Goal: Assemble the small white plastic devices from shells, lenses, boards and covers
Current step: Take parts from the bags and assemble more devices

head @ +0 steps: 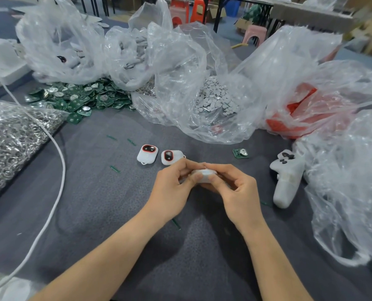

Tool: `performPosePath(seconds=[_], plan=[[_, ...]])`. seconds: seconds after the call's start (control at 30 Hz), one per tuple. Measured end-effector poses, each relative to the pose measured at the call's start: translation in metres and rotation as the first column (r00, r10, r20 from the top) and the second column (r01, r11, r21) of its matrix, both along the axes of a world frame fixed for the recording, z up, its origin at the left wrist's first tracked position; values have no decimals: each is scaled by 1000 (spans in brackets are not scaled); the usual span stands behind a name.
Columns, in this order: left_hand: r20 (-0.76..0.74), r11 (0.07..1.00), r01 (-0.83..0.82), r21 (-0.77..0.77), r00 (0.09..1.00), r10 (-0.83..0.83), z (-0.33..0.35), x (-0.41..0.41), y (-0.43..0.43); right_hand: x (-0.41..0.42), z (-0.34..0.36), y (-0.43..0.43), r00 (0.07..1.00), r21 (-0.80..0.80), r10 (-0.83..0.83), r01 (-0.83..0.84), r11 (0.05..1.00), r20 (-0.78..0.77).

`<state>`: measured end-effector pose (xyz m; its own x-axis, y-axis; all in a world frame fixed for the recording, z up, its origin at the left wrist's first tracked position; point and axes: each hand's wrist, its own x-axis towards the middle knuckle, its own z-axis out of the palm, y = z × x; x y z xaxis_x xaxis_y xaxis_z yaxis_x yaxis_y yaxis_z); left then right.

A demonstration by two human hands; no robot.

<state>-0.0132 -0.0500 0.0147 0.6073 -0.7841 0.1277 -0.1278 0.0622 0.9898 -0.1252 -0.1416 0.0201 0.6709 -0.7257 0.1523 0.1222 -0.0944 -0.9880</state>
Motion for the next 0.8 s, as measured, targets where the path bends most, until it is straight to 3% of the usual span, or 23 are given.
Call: performPosePath(seconds=[0.27, 0.37, 0.47, 0.6, 0.67, 0.8], plan=[[67, 999, -35, -14, 997, 36, 3, 0, 1, 2, 3, 4, 1000, -45, -30, 29, 999, -7], [-8, 996, -90, -30, 996, 90, 3, -2, -2, 5, 3, 6, 996, -15, -92, 92, 996, 13], [-123, 999, -45, -24, 991, 42, 2, -3, -2, 7, 4, 4, 988, 37, -145, 143, 989, 59], [-119, 999, -32, 3, 992, 32, -1, -1, 1, 4, 1, 0, 999, 60, -47, 46, 997, 19], [-104, 998, -53, 27, 993, 56, -3, 0, 1, 3, 1, 1, 999, 3, 15, -15, 1000, -33], [-84, 998, -55, 13, 995, 56, -4, 0, 2, 0, 3, -3, 985, -230, -30, -10, 973, -170]])
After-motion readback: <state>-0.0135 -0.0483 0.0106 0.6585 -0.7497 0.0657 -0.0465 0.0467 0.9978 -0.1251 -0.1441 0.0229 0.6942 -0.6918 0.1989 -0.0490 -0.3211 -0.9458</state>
